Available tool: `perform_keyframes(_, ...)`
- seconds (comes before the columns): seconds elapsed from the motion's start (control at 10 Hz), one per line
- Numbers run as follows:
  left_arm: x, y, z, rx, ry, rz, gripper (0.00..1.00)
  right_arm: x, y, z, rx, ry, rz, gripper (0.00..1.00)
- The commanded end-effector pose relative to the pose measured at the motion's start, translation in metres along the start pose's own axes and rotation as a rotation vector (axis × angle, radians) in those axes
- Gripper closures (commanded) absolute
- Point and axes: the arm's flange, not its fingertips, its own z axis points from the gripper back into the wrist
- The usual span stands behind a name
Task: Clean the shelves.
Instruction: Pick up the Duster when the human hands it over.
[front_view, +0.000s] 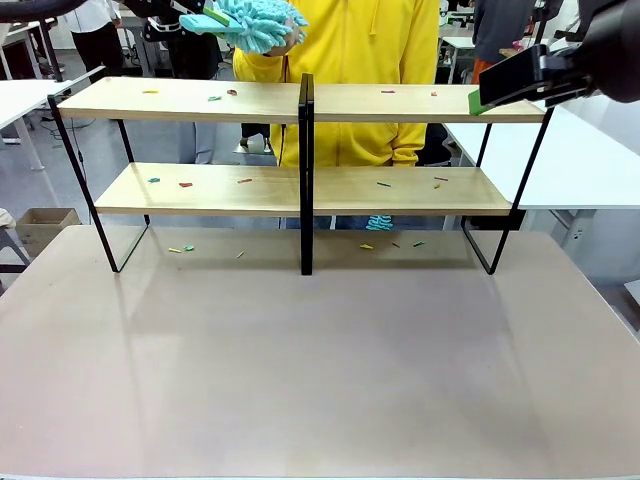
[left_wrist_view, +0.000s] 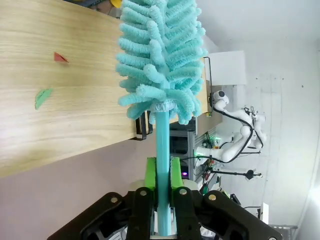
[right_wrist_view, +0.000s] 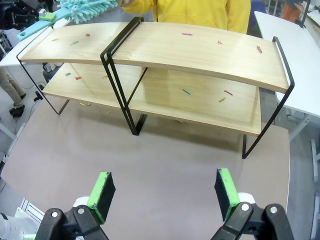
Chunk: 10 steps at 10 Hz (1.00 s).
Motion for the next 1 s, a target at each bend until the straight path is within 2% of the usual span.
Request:
perform_keyframes(0.0, -0.009, 0.001, 0.001, -0.018, -0.005, -0.028, 1.0, 0.0, 0.0, 0.001, -0.001, -0.002, -0.005, 0.0)
perform_keyframes(0.2, -0.02, -0.004, 0.022, -0.026, -0.012, -0.086, 1.0, 0.0, 0.0, 0.001, -0.001, -0.002, -0.005, 0.0)
perform_keyframes(0.3, -0.035, -0.008, 0.055, -0.022, 0.037, -0.184, 1.0, 0.0, 0.0, 0.001, -0.001, -0.002, -0.005, 0.0)
perform_keyframes(0.4, -0.051, -0.005, 0.098, -0.042, 0.104, -0.269, 1.0, 0.0, 0.0, 0.001, -0.001, -0.002, -0.005, 0.0)
perform_keyframes(0.7, -0.113, 0.038, 0.245, -0.071, 0.125, -0.467, 1.0, 0.0, 0.0, 0.001, -0.001, -0.002, -0.005, 0.0)
perform_keyframes(0.9, -0.147, 0.084, 0.333, -0.106, -0.058, -0.445, 1.0, 0.0, 0.0, 0.001, -0.001, -0.002, -0.005, 0.0)
